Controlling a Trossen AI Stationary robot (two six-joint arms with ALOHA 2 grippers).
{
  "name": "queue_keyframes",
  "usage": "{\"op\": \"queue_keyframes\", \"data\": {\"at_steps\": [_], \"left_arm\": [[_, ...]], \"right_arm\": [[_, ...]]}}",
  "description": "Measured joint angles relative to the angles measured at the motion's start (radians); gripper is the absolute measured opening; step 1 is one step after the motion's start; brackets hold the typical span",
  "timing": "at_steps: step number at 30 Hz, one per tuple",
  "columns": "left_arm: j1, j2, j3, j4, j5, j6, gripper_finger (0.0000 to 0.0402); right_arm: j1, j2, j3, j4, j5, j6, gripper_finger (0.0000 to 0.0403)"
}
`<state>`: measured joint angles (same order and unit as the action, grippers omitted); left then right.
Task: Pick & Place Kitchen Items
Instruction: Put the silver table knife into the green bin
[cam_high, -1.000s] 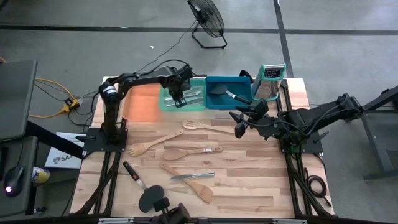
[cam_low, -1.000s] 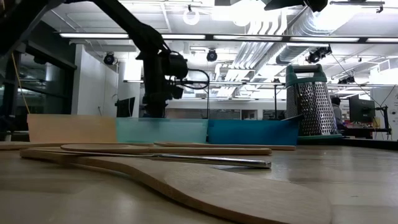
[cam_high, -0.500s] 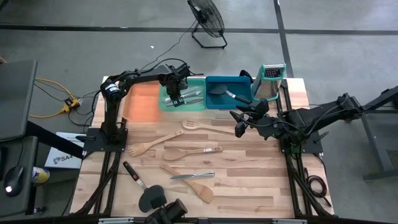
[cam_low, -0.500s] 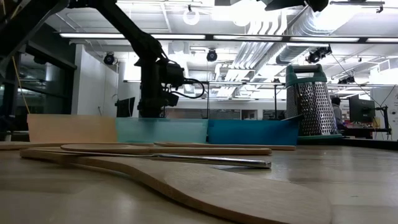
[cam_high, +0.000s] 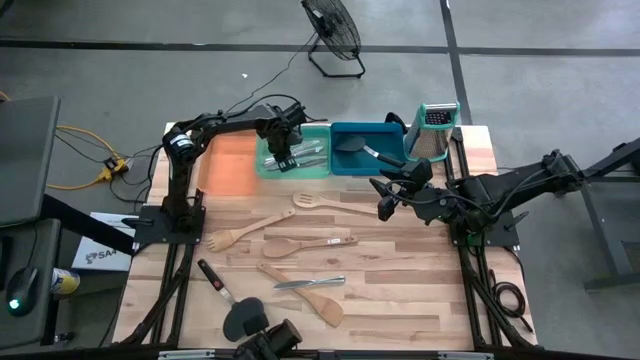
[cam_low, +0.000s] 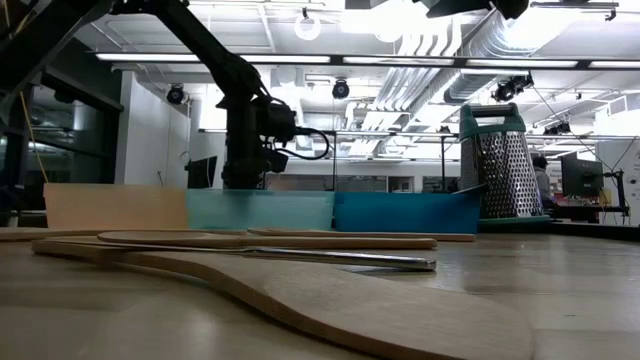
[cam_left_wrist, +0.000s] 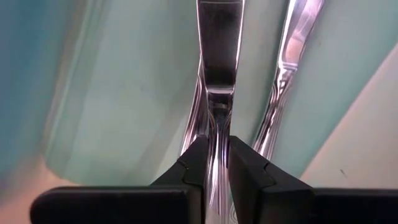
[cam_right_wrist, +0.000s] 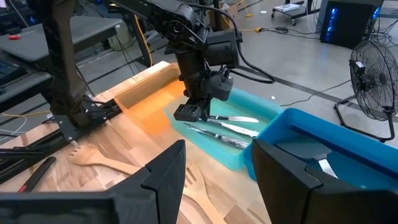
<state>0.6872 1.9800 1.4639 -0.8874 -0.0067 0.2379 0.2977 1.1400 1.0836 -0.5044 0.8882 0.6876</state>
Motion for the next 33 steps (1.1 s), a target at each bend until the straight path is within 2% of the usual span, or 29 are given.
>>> {"op": "queue_keyframes", "data": {"at_steps": [15, 28, 33], "left_arm": [[0.000, 0.000, -0.001, -0.004, 0.000, 0.001, 0.0056], [0.000, 0.000, -0.001, -0.036, 0.025, 0.037, 0.0112], [0.000, -0.022, -0.002, -0.076, 0.047, 0.049, 0.0119]], "right_arm": [[0.000, 0.000, 0.000, -0.009, -0.008, 0.000, 0.0175], [0.000, 0.000, 0.000, -0.009, -0.044, 0.001, 0.0175], [0.000, 0.000, 0.000, -0.008, -0.057, 0.000, 0.0175]]}}
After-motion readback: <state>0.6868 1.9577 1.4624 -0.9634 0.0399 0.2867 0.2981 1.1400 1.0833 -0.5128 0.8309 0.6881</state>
